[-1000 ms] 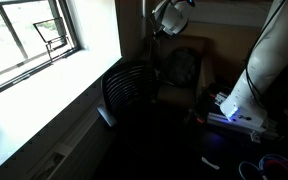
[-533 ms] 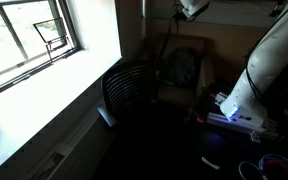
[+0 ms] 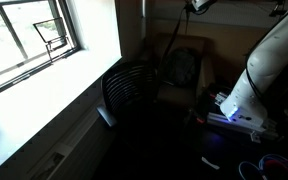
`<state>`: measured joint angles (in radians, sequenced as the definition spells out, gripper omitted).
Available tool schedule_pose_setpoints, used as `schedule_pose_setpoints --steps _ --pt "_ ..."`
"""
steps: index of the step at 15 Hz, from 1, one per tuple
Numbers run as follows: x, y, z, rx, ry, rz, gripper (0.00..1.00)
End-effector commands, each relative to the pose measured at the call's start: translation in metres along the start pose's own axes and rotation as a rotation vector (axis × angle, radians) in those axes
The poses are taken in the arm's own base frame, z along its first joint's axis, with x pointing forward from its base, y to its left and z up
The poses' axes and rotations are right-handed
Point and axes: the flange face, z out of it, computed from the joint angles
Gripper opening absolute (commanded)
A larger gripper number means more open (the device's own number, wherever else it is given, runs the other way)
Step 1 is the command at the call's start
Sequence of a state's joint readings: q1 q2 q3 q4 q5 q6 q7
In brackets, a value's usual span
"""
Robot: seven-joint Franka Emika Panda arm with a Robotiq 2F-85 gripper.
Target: Move the bag from the chair to the couch and pick up the clothing belt and hang it on the chair
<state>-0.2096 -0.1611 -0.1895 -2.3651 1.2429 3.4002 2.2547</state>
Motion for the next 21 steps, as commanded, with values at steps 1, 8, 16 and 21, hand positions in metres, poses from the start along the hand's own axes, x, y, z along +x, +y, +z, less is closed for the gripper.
schedule_pose_setpoints --steps 1,8,16,21 --pt "-0.029 0.01 -0.003 0.038 -0.09 0.145 0.0" --pt "-0.093 0.039 -0.042 -0.077 -0.198 0.499 0.0" --pt "-0.194 0.052 -0.082 -0.215 -0.387 0.832 0.0" --pt "-0.257 -0.004 -0.131 -0.194 -0.599 0.898 0.0"
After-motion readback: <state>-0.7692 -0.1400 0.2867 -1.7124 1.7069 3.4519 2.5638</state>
